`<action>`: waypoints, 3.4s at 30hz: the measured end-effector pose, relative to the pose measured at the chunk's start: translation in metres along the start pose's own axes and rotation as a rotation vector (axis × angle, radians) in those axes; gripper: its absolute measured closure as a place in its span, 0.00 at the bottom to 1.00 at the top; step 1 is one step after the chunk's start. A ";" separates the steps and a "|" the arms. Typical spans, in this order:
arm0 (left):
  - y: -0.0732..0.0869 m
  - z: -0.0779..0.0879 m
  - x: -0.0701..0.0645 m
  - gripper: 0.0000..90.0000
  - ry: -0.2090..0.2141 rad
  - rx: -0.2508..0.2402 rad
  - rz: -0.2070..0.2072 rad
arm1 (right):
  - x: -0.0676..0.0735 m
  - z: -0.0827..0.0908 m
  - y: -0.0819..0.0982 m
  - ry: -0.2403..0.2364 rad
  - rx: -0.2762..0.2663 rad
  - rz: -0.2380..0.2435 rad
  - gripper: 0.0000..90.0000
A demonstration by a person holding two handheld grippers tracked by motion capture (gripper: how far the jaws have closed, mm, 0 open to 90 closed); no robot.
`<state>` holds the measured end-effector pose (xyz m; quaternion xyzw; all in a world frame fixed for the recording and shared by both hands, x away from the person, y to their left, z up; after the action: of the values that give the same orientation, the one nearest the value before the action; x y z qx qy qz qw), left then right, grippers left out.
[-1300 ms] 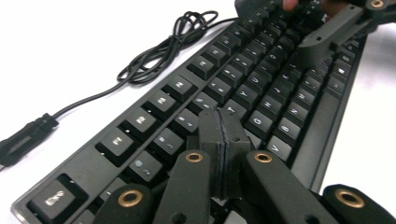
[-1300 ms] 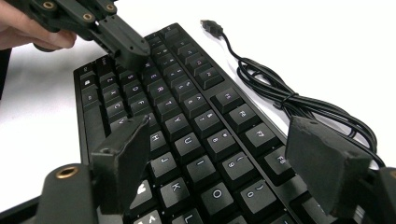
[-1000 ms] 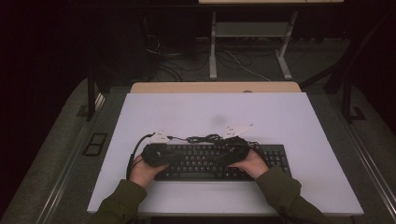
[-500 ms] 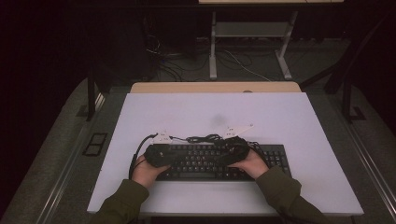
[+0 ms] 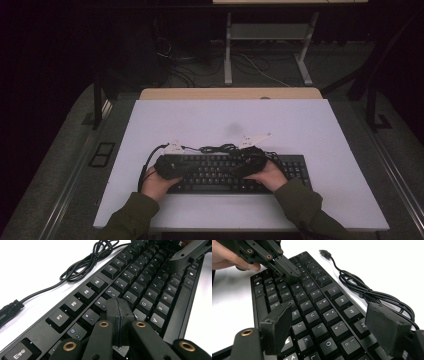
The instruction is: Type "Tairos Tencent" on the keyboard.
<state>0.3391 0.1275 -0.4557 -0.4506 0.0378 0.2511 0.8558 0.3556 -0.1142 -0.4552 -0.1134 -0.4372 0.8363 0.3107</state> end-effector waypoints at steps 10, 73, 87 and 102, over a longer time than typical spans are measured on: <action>-0.002 0.005 -0.002 0.99 -0.003 -0.022 0.000 | 0.000 0.001 0.000 0.002 -0.004 -0.001 0.24; 0.003 0.014 -0.003 0.31 -0.072 -0.084 0.030 | 0.038 -0.008 0.005 -0.149 0.099 0.089 0.99; 0.002 0.015 -0.003 0.31 -0.078 -0.087 0.026 | 0.039 -0.009 0.005 -0.142 0.109 0.103 0.99; -0.002 0.015 -0.005 0.36 -0.071 -0.098 0.021 | 0.028 0.002 -0.002 -0.137 0.050 0.062 0.89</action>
<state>0.3332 0.1361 -0.4441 -0.4825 -0.0001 0.2773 0.8308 0.3333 -0.0976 -0.4501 -0.0618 -0.4327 0.8620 0.2566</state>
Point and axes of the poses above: each handheld gripper's, and its own axes: z roughly backward along the jaws, y roughly out of its underside, x roughly to its left, the point moved 3 cm from there along -z, roughly forward along the jaws, and after that the axes turned 12 degrees about y, right-handed, at the moved point
